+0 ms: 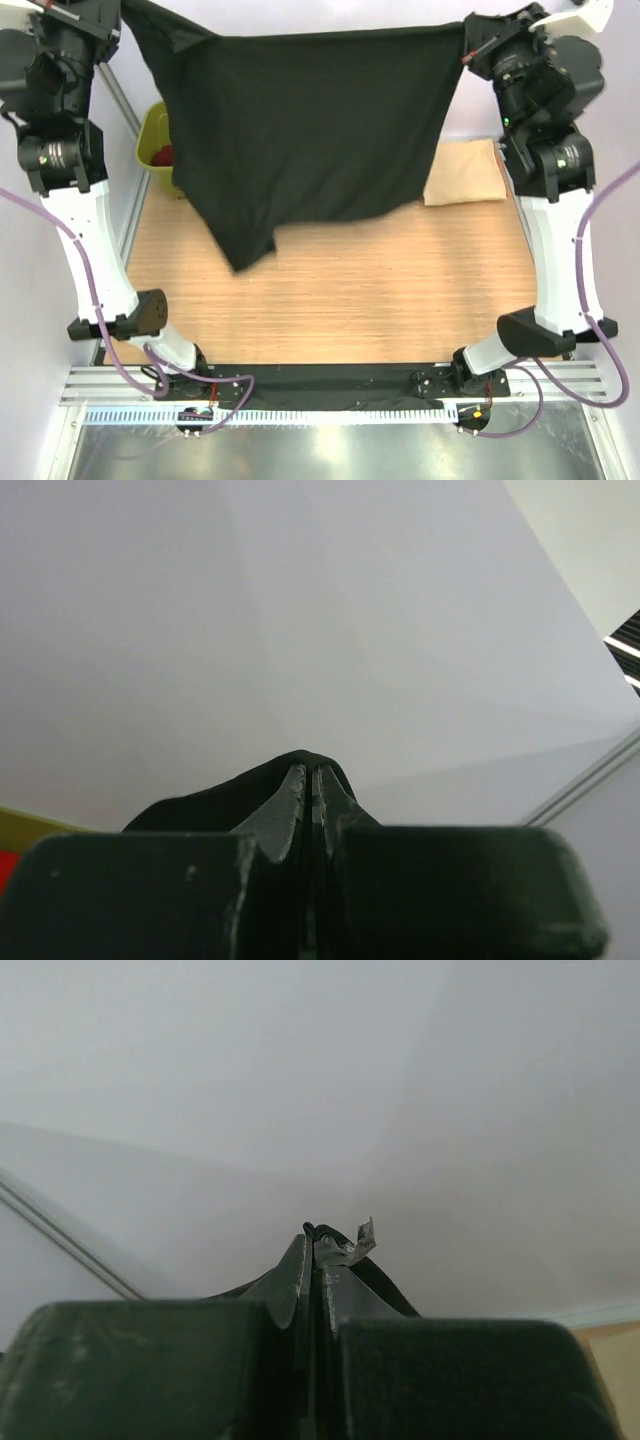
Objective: Fold and stack the t-shirts
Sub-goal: Flatten the tshirt out, then fold the tshirt
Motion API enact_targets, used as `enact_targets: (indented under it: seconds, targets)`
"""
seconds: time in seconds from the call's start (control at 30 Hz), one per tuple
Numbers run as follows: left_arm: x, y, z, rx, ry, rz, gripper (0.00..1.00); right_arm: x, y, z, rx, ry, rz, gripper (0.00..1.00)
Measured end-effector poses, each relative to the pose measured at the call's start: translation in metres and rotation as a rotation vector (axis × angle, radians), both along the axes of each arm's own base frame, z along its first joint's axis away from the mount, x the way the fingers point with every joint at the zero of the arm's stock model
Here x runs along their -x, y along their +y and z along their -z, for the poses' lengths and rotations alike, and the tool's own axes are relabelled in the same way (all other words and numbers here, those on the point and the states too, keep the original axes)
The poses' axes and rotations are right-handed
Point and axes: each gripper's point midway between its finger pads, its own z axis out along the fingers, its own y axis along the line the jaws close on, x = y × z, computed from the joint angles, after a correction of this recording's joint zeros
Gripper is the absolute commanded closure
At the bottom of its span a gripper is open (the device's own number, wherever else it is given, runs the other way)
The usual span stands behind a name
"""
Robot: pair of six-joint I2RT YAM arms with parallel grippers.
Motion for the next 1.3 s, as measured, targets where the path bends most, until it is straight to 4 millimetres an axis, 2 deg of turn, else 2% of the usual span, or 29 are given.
enact_targets:
  seconds: [0.03, 0.1, 0.13, 0.23, 0.27, 0.33, 0.43, 0.53, 0.57, 0.6, 0.7, 0.73, 0.8, 0.83, 0.9, 0.97, 1.07, 1.3]
  targets:
    - [0.008, 0.0, -0.004, 0.001, -0.013, -0.001, 1.0, 0.005, -0.001, -0.004, -0.001, -0.01, 0.001, 0.99]
    - [0.028, -0.002, -0.003, 0.0, -0.029, -0.002, 1.0, 0.027, -0.008, -0.011, -0.006, -0.037, 0.0, 0.99]
    - [0.04, -0.004, 0.005, 0.001, -0.009, -0.002, 1.0, 0.041, -0.012, -0.006, -0.006, -0.039, 0.0, 0.99]
    - [0.084, -0.01, 0.028, -0.009, 0.009, -0.001, 1.0, 0.088, -0.026, 0.02, -0.001, -0.02, 0.003, 0.99]
    - [0.099, -0.012, 0.04, -0.015, 0.019, 0.001, 1.0, 0.109, -0.033, 0.032, -0.002, -0.013, 0.008, 0.99]
    - [0.117, -0.016, 0.065, -0.019, 0.044, 0.008, 1.0, 0.133, -0.042, 0.056, -0.002, 0.011, 0.018, 0.99]
    - [0.16, -0.027, 0.107, -0.026, 0.061, 0.039, 1.0, 0.176, -0.058, 0.091, -0.012, 0.029, 0.038, 0.99]
    - [0.187, -0.041, 0.164, -0.005, 0.114, 0.1, 1.0, 0.197, -0.069, 0.139, -0.022, 0.106, 0.068, 0.99]
    - [0.192, -0.044, 0.181, 0.002, 0.121, 0.119, 1.0, 0.201, -0.073, 0.16, -0.02, 0.152, 0.081, 0.99]
    - [0.195, -0.049, 0.207, 0.02, 0.152, 0.146, 1.0, 0.202, -0.075, 0.185, -0.019, 0.21, 0.09, 0.99]
    - [0.193, -0.059, 0.303, 0.083, 0.317, 0.2, 1.0, 0.207, -0.078, 0.261, 0.003, 0.405, 0.116, 0.99]
    - [0.192, -0.061, 0.331, 0.099, 0.38, 0.207, 1.0, 0.211, -0.08, 0.291, 0.011, 0.486, 0.127, 0.99]
    - [0.191, -0.063, 0.388, 0.13, 0.519, 0.215, 1.0, 0.222, -0.084, 0.337, 0.02, 0.626, 0.148, 0.99]
    - [0.192, -0.064, 0.409, 0.144, 0.582, 0.213, 1.0, 0.23, -0.085, 0.36, 0.021, 0.696, 0.158, 0.99]
    - [0.197, -0.065, 0.44, 0.155, 0.692, 0.21, 1.0, 0.247, -0.089, 0.389, 0.026, 0.789, 0.168, 0.99]
    - [0.201, -0.064, 0.454, 0.157, 0.758, 0.204, 1.0, 0.262, -0.091, 0.402, 0.015, 0.833, 0.166, 0.99]
    - [0.206, -0.064, 0.468, 0.142, 0.844, 0.197, 1.0, 0.277, -0.09, 0.41, -0.007, 0.862, 0.15, 0.99]
    - [0.22, -0.069, 0.491, 0.112, 0.964, 0.216, 1.0, 0.286, -0.079, 0.425, 0.001, 0.934, 0.081, 0.99]
